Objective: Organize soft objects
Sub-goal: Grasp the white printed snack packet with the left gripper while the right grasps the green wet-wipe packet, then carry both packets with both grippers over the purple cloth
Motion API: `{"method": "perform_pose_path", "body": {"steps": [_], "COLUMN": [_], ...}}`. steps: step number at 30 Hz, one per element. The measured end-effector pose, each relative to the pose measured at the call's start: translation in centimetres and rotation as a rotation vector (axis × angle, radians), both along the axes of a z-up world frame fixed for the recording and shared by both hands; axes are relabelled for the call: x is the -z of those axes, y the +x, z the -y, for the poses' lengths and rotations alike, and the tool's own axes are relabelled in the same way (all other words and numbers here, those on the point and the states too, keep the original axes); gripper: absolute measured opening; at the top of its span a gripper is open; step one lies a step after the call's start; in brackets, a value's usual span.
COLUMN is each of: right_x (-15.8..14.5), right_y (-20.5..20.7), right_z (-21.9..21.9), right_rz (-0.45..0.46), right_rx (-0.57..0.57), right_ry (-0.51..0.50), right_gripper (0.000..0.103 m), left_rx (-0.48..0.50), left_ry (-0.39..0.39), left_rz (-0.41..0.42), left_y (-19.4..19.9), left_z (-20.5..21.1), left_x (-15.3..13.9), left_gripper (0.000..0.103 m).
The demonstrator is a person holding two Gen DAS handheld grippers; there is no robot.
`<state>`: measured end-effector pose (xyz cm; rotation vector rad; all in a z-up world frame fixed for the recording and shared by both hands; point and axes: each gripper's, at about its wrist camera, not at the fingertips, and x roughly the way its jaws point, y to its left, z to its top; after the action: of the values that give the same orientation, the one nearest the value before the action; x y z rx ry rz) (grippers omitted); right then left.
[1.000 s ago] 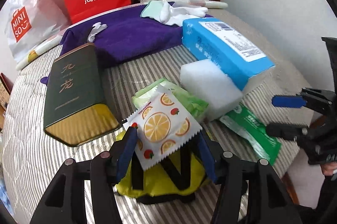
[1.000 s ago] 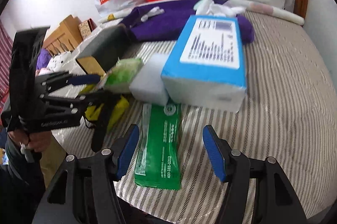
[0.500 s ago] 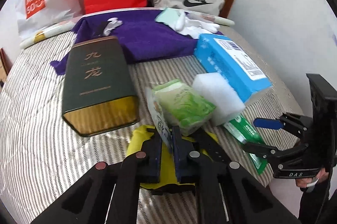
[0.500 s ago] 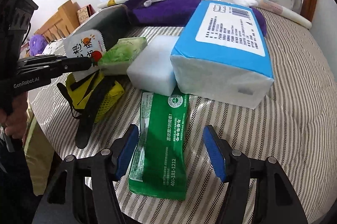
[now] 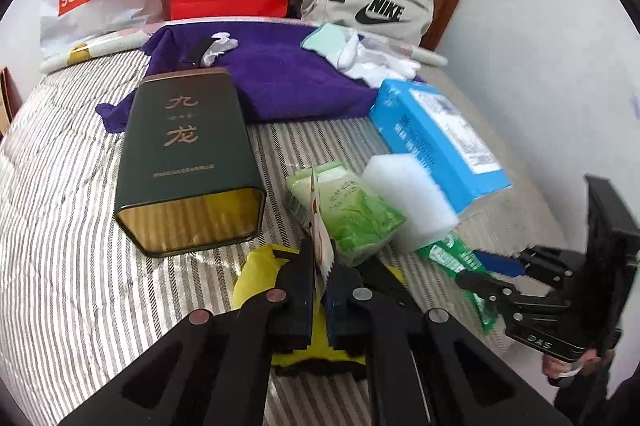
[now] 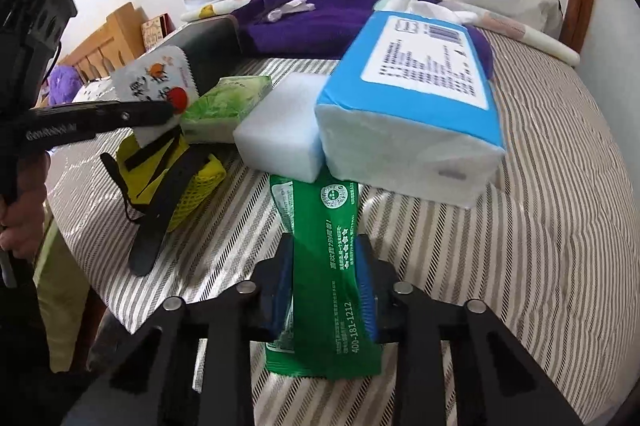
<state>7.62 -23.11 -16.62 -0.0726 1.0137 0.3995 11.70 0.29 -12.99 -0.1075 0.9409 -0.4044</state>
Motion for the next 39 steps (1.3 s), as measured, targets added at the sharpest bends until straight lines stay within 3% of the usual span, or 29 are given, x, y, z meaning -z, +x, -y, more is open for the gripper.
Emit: {"method": "perform_pose_path", "body": {"steps": [7, 17, 23, 30, 39], "right_x": [-0.9, 0.2, 0.4, 0.4, -1.2], "right_y": [-1.8, -2.1, -1.9, -1.8, -2.4], "right_z": [1.5, 3.8, 3.4, 3.6, 3.5], "right_rz": [0.001, -0.003, 0.016, 0.027, 0.03], "right_rx": [0.009, 0.104, 0.105, 0.122, 0.105], "right_ry": [-0.004, -0.023, -0.01, 0.0, 0.038], "right_gripper": [0.023, 0.026, 0.034, 0.024, 0.023], "left_rx": [-0.05, -0.176, -0.185, -0.171, -0.181], "left_ry": [-0.005, 0.071, 0.079, 0.085, 0.04], "left_rz": [0.03, -0.029, -0.054, -0.046, -0.016], "left_y": [-1.8, -3.7, -3.6, -3.6, -4.5], "left_z": [-2.5, -6.4, -6.4, -6.1, -7.0], "left_x": [-1.5, 0.9, 2.7, 3.4, 1.4], "left_gripper": [0.005, 0.005, 0.005, 0.005, 0.005]}}
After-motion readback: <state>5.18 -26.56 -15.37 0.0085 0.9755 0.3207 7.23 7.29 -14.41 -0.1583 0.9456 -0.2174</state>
